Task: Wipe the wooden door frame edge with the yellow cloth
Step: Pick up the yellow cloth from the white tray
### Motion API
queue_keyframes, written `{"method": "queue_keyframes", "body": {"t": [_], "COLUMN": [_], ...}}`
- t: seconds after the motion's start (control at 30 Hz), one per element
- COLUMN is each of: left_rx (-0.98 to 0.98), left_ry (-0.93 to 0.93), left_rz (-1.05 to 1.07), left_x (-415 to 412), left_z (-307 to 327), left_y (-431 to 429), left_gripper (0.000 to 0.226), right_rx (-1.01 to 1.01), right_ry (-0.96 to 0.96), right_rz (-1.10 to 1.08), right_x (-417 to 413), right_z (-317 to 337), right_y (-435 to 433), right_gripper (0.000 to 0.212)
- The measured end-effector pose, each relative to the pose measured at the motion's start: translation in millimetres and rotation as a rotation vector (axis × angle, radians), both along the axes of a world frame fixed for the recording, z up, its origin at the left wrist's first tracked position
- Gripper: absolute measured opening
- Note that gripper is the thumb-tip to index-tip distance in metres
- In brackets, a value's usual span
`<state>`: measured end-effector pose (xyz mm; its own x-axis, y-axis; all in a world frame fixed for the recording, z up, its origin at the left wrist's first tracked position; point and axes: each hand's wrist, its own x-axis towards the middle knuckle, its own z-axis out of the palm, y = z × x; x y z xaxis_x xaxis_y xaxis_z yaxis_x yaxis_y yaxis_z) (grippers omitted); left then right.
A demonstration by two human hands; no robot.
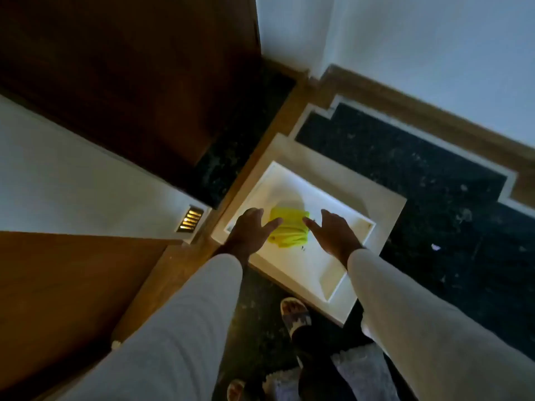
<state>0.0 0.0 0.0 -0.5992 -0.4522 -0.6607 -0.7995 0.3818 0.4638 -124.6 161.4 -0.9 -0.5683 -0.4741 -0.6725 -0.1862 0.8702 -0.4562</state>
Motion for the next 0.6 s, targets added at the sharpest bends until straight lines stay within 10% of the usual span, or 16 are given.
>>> {"method": "queue_keyframes", "body": {"t": [0.6], "left_rx": [0.388], "left_ry": [0.075], "left_rz": [0.599], "left_x": [-3.4], "left_z": [-100.2], "left_y": [10.6], "left_gripper": [0.044], "right_rx": [-0.230], "right_ry": [-0.448], "right_rz": [-0.697], "right_x": [9.1], "right_z": [-77.6], "right_y": [-18.2], "right_gripper": [0.007]}}
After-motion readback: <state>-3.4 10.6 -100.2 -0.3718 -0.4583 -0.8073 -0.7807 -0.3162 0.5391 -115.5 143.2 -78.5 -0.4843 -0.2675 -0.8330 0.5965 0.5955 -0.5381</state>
